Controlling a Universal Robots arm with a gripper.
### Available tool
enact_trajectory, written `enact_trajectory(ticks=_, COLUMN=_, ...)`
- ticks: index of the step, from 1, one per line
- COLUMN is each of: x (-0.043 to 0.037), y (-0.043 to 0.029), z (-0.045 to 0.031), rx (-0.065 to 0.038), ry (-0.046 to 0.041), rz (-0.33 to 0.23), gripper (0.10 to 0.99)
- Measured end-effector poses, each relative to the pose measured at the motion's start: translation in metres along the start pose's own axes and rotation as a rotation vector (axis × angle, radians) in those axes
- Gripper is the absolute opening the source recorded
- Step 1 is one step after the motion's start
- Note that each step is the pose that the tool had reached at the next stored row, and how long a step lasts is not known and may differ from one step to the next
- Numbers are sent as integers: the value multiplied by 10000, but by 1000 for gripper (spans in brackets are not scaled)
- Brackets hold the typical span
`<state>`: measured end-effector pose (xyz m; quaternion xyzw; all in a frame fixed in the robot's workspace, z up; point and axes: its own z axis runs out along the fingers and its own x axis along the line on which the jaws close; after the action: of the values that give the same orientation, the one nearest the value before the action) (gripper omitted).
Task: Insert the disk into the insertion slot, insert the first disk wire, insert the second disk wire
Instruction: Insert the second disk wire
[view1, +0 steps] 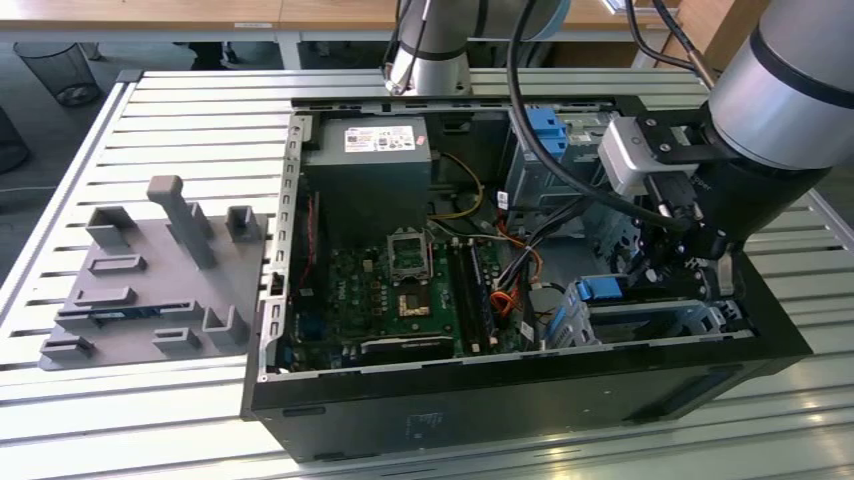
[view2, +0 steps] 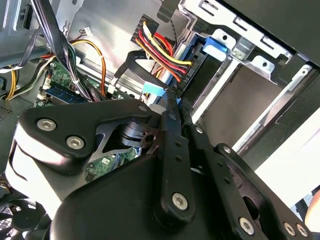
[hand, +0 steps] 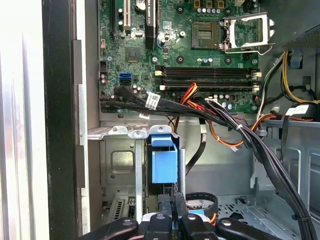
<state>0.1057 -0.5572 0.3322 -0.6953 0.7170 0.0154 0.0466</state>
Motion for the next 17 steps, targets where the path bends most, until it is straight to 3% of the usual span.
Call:
enact_trajectory(ticks=10, x=-2, y=-1, z=-17, rx=0, ry=-36, rz=1, gripper=149)
enact_trajectory(ticks=14, x=-2, y=-1, z=-18, rx=-4, ry=-166, rz=9, gripper=149)
enact_trajectory(ticks=17, x=0, y=-1, z=-17, rx=-4, ry=-196, rz=27, gripper=149)
